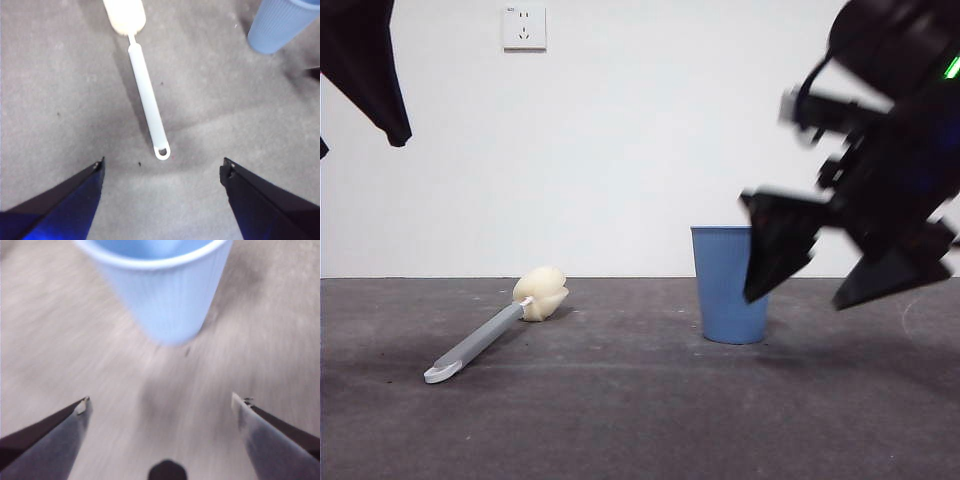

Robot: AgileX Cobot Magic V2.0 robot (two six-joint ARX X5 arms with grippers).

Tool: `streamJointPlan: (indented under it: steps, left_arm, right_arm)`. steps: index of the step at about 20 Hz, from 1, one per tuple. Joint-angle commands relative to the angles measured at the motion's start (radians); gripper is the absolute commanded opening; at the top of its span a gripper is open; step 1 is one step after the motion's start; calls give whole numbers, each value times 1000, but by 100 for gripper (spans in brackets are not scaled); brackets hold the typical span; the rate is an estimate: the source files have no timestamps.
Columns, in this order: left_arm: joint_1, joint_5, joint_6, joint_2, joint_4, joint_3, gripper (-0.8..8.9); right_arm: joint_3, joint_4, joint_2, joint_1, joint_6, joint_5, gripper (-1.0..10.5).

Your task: Pick up the cup brush,pick up the cup,insert the brush into the cup,clean the cup,put the cup brush back,put the cup back to the fixed position on the table

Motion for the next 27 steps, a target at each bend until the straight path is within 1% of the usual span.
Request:
streamJointPlan:
  steps: [1,4,8,10,12,15,18,20,22,23,24,25,26,27]
  left_arm:
    - [0,2,26,-1,-12,-5,384]
    - [0,12,45,-1,-20,-5,381]
    - [0,127,123,-1,-26,-5,377]
    - [0,177,146,-1,-42,-5,377]
    - [0,208,168,-1,-58,-5,377]
    - [0,245,196,-2,-79,-5,377]
    - [0,249,196,-1,-97,-5,376]
    - [0,283,196,-2,-98,-5,373]
    - [0,295,196,-2,-93,-5,371]
    - [0,294,196,-1,-91,-5,337]
    - [0,295,196,-2,-91,-5,207]
    - [0,294,196,-1,-91,-5,28]
    - [0,295,196,-2,-91,-5,-2]
    - [0,297,196,-2,-91,-5,-8]
  right_arm:
    - [-9,-192,-161,4,8,-64,477]
    - [-7,-389,-379,4,1,-143,477]
    - [45,-596,-593,5,-7,-246,477]
    - [89,-704,-650,5,-22,-270,477]
    - [139,-801,-673,6,-51,-294,476]
    - [217,-899,-677,9,-82,-294,474]
    - [265,-916,-677,10,-89,-294,472]
    - [267,-919,-677,10,-89,-294,471]
    - [267,-925,-674,10,-89,-294,468]
    - [267,-926,-673,10,-89,-294,445]
    - [267,-928,-673,10,-88,-294,330]
    - [267,-928,-673,10,-89,-294,145]
    - [267,-928,-673,10,-89,-294,-26]
    - [267,-928,-673,10,-89,-294,-6]
